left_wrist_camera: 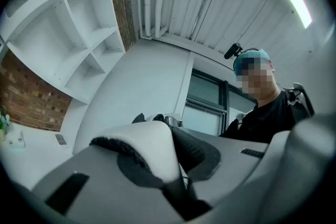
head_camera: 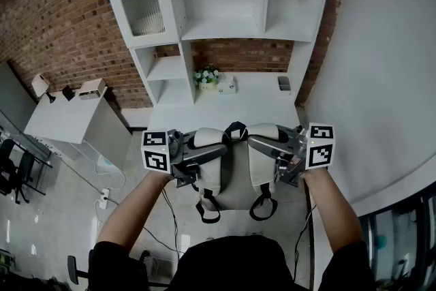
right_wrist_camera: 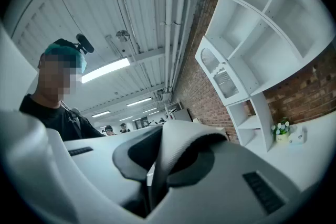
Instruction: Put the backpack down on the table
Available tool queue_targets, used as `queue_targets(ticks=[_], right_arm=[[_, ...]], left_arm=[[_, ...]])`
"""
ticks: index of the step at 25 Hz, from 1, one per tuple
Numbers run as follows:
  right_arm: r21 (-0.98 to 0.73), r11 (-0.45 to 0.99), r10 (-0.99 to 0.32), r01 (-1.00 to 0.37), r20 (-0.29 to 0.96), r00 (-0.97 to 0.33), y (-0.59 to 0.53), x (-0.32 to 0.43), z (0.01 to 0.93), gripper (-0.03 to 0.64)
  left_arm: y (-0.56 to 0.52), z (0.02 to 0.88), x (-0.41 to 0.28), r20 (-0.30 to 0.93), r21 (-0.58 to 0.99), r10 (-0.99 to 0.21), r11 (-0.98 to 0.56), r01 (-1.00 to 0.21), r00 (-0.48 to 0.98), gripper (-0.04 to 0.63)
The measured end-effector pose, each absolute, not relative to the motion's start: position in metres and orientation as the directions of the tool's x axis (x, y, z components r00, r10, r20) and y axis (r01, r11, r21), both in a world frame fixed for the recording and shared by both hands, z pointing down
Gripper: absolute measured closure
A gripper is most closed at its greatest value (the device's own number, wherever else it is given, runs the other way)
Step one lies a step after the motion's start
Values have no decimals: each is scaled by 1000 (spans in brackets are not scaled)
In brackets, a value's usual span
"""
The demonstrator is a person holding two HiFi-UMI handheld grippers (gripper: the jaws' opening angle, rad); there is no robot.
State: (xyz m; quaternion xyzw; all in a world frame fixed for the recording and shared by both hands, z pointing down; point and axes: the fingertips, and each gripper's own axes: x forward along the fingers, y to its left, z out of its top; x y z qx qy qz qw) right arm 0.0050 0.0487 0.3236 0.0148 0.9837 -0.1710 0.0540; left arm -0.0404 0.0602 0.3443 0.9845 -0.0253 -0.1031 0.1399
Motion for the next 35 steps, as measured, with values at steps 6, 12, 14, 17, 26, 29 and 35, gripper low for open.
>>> queue_targets(ticks=[6, 12, 14, 17, 26, 29, 35], right_arm=[[-307, 951, 13, 39, -85, -996, 52, 9, 323, 567], [-305, 952, 11, 35, -82, -997, 45, 12, 325, 566], [-314, 949, 5, 32, -85, -996, 39, 15, 327, 566], [-319, 946, 25, 53, -91, -996, 10, 31, 316, 566], [-330, 938, 74, 102, -98, -992, -26, 75, 295, 566], [-319, 941, 75, 111, -121, -990, -35, 88, 294, 566], [-308, 948, 53, 79, -93, -994, -92, 72, 262, 566]], left_arm=[[57, 342, -35, -190, 290, -81, -957, -23, 978, 531], [48, 345, -31, -162, 288, -94, -956, -44, 982, 531], [44, 347, -27, -133, 289, -89, -956, -47, 987, 531], [18, 336, -11, -121, 282, -108, -957, -71, 987, 531], [-20, 316, 32, -163, 289, -193, -947, -140, 968, 531], [-26, 317, 46, -168, 294, -207, -944, -152, 964, 531], [-82, 288, 28, -175, 286, -192, -949, -137, 966, 532]])
